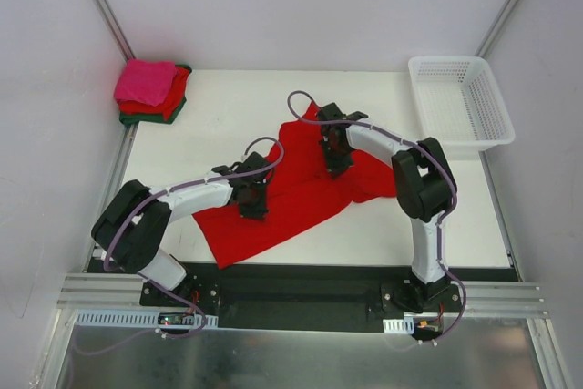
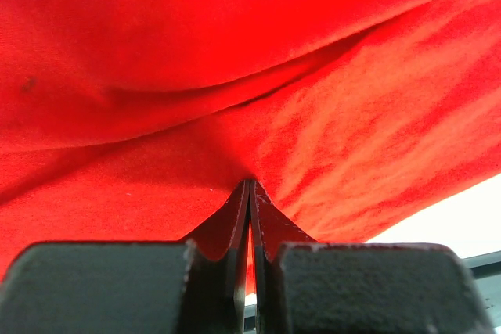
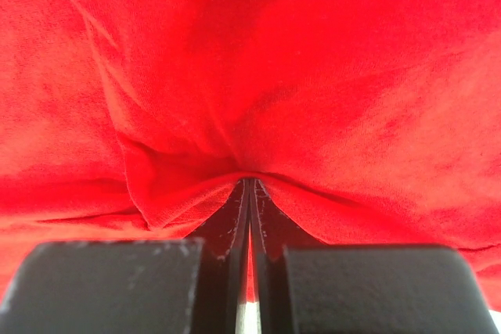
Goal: Fold and stack the t-shirts
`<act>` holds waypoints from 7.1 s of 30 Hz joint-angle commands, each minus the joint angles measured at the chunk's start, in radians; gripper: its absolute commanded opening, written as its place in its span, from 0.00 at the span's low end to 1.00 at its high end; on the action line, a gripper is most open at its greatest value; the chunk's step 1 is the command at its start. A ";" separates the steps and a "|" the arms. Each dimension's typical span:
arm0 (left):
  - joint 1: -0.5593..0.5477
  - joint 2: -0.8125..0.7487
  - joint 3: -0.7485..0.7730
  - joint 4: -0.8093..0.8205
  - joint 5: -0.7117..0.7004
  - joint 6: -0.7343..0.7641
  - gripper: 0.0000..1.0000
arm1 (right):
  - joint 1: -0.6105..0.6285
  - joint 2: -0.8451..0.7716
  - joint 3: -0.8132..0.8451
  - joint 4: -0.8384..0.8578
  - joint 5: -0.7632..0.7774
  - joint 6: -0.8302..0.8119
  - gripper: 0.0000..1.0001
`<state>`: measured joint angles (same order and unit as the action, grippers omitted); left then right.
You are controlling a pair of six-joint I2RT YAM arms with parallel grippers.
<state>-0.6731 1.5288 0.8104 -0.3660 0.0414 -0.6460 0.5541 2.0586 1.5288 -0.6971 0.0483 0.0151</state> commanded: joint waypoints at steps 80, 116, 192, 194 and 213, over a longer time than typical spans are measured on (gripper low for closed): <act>-0.091 -0.032 0.270 0.002 0.014 0.082 0.00 | -0.066 -0.428 -0.260 0.162 0.094 -0.001 0.08; -0.293 0.214 0.173 -0.016 0.022 -0.089 0.00 | -0.149 0.083 0.114 0.090 -0.068 -0.050 0.07; -0.056 0.004 -0.114 -0.085 -0.064 -0.072 0.00 | -0.201 0.026 -0.018 -0.018 -0.076 0.013 0.06; -0.010 -0.002 -0.105 -0.106 -0.077 -0.060 0.00 | -0.201 0.012 -0.033 -0.019 -0.071 0.013 0.06; 0.191 0.155 0.166 -0.191 -0.176 0.184 0.00 | -0.252 -0.129 -0.183 -0.061 -0.061 0.014 0.07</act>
<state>-0.5129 1.6184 0.9157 -0.5026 -0.0151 -0.5591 0.3195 1.9751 1.3842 -0.6895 -0.0422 0.0261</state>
